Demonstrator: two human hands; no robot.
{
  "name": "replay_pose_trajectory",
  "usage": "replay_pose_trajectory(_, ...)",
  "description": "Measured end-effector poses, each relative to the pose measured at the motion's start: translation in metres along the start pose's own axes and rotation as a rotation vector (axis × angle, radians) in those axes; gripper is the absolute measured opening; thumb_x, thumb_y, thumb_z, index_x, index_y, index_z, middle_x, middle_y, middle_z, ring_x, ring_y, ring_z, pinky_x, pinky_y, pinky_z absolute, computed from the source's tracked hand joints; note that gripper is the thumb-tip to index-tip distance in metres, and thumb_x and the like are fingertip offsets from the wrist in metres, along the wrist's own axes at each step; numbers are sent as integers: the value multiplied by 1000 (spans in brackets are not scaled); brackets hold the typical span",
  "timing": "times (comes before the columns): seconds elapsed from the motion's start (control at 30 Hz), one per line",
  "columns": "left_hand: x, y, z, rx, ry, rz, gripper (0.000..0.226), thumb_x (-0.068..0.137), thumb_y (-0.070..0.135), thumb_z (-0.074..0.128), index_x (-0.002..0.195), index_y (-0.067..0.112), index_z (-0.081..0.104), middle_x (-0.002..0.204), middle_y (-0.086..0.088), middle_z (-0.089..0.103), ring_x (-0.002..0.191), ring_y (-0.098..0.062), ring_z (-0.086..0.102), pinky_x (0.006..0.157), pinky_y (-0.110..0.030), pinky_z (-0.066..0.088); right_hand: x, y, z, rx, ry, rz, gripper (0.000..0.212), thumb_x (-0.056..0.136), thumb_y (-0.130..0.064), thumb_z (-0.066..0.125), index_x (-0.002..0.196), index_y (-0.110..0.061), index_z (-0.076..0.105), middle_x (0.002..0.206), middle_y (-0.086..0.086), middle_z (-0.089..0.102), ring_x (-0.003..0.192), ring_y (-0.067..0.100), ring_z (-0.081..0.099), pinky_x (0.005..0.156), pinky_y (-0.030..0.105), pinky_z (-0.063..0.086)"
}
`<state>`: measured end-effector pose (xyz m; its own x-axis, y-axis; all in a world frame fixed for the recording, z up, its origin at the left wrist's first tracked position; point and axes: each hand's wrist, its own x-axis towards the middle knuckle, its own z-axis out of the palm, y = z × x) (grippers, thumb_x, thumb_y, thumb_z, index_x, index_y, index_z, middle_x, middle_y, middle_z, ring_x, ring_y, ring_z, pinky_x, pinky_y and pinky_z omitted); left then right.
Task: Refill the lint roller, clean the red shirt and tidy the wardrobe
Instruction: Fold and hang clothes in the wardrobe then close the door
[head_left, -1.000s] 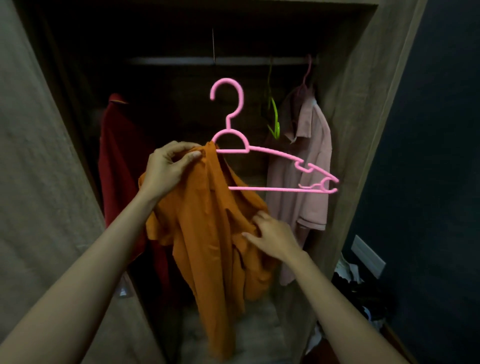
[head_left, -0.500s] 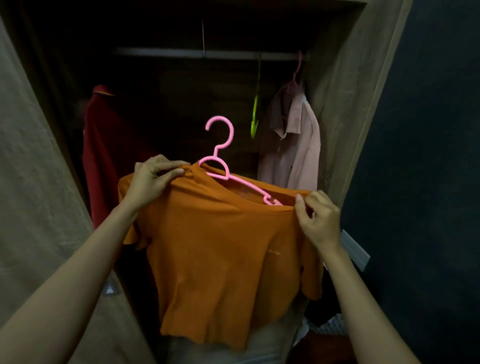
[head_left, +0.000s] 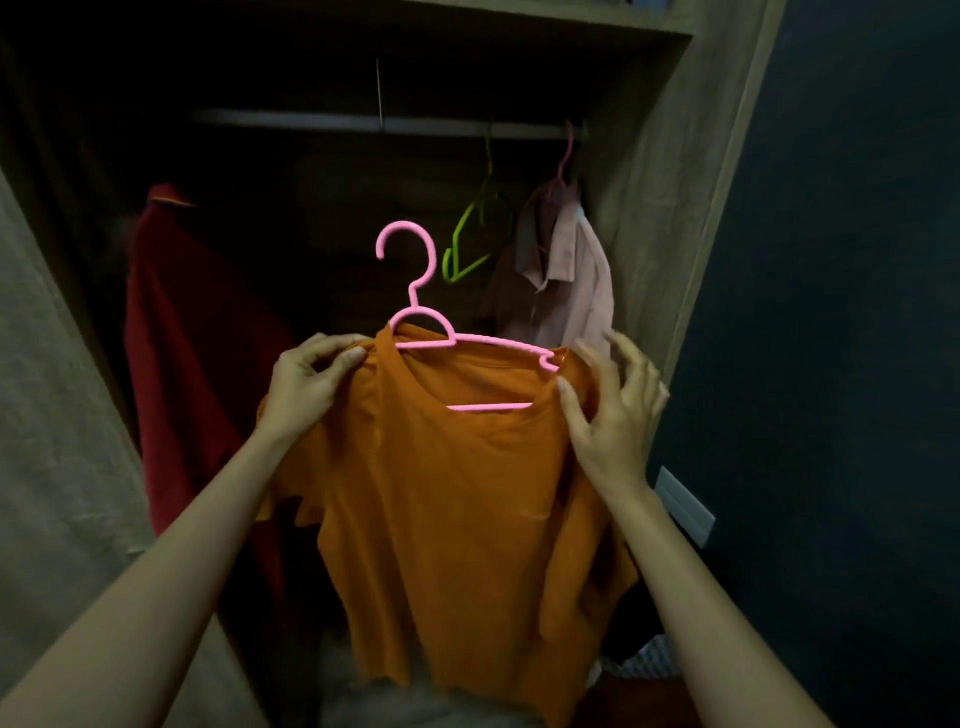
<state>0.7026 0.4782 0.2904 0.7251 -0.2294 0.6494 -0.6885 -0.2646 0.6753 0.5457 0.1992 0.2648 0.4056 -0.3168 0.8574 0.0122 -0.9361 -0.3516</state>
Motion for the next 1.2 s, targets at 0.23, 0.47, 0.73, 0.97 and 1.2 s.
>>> replay_pose_trajectory(0.23, 5, 9, 1, 9, -95, 19, 16, 91, 23, 62, 105, 23, 70, 99, 4, 65, 95, -8, 62, 82, -10, 47, -2, 16, 1, 105, -168, -19, 57, 97, -51, 26, 111, -13, 66, 102, 8, 71, 92, 23, 68, 85, 28, 49)
replay_pose_trajectory(0.47, 9, 30, 7, 24, -153, 77, 22, 92, 19, 62, 96, 40, 65, 89, 22, 62, 88, 14, 57, 76, 1, 39, -4, -2, 7, 201, -163, 19, 26, 98, -27, 45, 103, -16, 69, 84, 0, 71, 74, 2, 58, 68, 8, 41)
replay_pose_trajectory(0.73, 7, 8, 2, -20, -52, 70, 16, 93, 21, 60, 103, 29, 71, 94, 20, 66, 95, -4, 62, 85, -15, 48, 7, -4, 7, 357, -337, 100, 15, 93, -27, 56, 96, -20, 69, 88, -5, 64, 82, 3, 59, 74, 11, 43)
replay_pose_trajectory(0.97, 8, -21, -17, 14, 104, -19, 14, 96, 23, 57, 98, 31, 69, 99, 9, 66, 98, -1, 61, 92, -27, 50, 12, 15, -4, 400, -339, 215, 22, 91, -31, 57, 103, -17, 69, 94, -3, 69, 89, 7, 65, 79, 22, 53)
replay_pose_trajectory(1.2, 16, -12, 1, 137, -94, 65, 20, 93, 41, 56, 103, 28, 66, 101, 12, 65, 103, -12, 60, 91, -39, 50, 16, 3, -4, 397, -409, 269, 29, 89, -39, 56, 109, -21, 68, 103, -4, 68, 95, 10, 64, 84, 28, 53)
